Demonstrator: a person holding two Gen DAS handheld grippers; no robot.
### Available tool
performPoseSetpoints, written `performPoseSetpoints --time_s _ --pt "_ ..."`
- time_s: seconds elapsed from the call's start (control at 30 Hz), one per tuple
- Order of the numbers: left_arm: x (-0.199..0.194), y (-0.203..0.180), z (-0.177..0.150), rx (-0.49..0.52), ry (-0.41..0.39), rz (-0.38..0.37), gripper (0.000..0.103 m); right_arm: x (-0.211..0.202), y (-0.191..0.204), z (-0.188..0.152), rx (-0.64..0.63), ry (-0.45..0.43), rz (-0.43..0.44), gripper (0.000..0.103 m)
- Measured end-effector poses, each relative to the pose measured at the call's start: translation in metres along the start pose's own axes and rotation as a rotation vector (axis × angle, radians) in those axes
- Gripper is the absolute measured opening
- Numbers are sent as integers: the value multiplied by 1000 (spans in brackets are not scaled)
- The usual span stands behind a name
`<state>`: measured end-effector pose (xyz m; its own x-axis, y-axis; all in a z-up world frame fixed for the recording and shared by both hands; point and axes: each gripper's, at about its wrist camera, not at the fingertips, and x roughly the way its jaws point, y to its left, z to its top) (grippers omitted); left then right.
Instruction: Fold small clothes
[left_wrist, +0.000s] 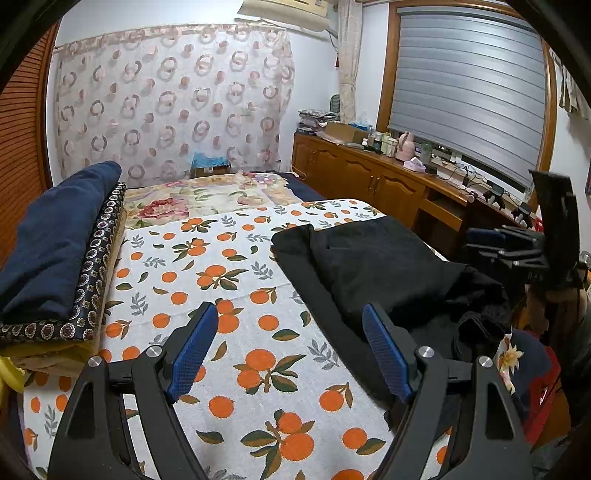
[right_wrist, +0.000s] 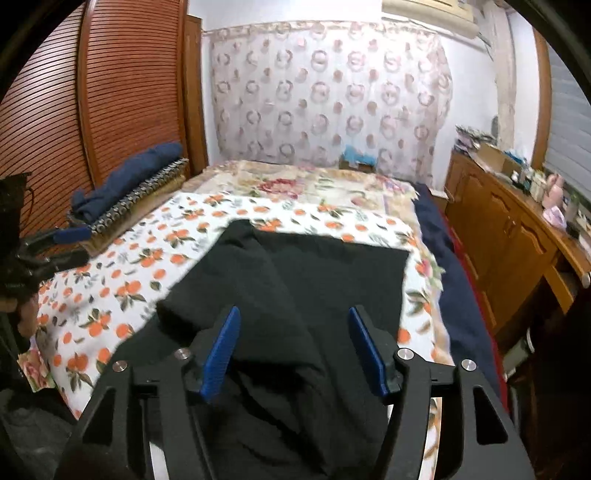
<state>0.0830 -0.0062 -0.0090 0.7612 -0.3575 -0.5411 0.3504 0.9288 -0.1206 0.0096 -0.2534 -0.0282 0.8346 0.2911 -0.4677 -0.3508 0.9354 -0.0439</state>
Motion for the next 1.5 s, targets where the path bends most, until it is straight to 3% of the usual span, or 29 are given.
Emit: performPoseSetpoints --time_s 0.13,0.3,0.57,0.67,0.7,0.73,0.8,0.83,0.93,1.03,1.17,1.27,1.33,1.43,1.5 --pt "-2 2 -2 -6 -3 7 81 7 18 2 1 4 113 63" --pt "-5 7 -3 -14 -9 15 81 32 49 13 -98 37 151 63" --pt "-5 14 -7 -26 -5 17 81 107 72 13 -204 228 218 63" --pt "-2 14 -8 -26 5 11 81 125 74 12 -233 289 194 63" --pt "-1 14 -9 -24 8 9 81 129 73 11 -241 300 186 60" --pt "-1 14 -9 -22 11 8 81 131 74 12 -250 308 180 38" --pt "0 13 -10 -19 15 6 81 129 73 14 -262 297 173 8" --pt "1 13 -10 -19 16 4 81 126 72 19 -256 254 142 6" --pt "1 12 -10 -23 14 -2 81 99 47 44 -183 136 74 6" --pt "1 12 -10 -27 18 -2 81 86 12 73 -157 72 -32 6" --pt "2 10 -11 -40 21 -19 81 100 -44 98 -74 109 -116 6" --pt "2 9 -11 -49 23 -24 81 129 -74 99 -30 191 -178 7" --pt "3 8 -11 -41 28 -22 81 153 -88 96 4 266 -213 30" --pt "3 6 -12 -38 29 -24 81 163 -97 92 45 269 -303 46" --pt "5 5 -12 -38 34 -22 81 156 -99 90 88 241 -273 54"
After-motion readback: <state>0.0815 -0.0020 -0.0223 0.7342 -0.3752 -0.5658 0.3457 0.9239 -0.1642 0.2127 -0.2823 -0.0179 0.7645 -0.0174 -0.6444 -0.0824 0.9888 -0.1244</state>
